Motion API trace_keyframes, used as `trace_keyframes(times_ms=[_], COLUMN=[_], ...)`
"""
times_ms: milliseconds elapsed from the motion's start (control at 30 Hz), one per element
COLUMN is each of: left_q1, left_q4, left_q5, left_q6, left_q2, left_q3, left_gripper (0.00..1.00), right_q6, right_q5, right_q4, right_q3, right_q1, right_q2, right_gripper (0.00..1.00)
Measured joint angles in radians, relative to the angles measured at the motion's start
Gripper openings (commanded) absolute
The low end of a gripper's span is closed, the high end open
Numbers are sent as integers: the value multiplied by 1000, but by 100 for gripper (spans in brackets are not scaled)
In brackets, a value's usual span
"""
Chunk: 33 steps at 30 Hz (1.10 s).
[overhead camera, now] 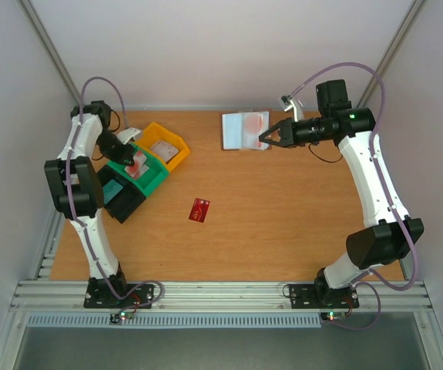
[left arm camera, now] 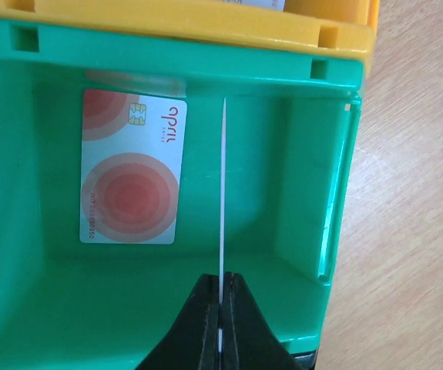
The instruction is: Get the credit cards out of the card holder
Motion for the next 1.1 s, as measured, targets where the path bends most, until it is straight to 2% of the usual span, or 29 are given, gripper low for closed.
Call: trace_keyframes(times_ms=[433,667,767,1100], left_q1=[-9,-9,-9,-10], left_q4=[-49,-55,-50,12], left_q5=[-67,-104,-114,-158], left_q6=[14,11,12,-5], left_q2=[157,190,190,158], left_q3=[99,161,172,182], left_gripper=[1,24,31,36], right_q6=[-3,-3,-4,-5], right_q5=[-1,-1,-2,-7], right_q4=[-15,-22,-23,-24], right_q3=[0,0,0,0], right_q1=[0,0,0,0], right_q2=[0,0,0,0], right_gripper=[1,1,1,1])
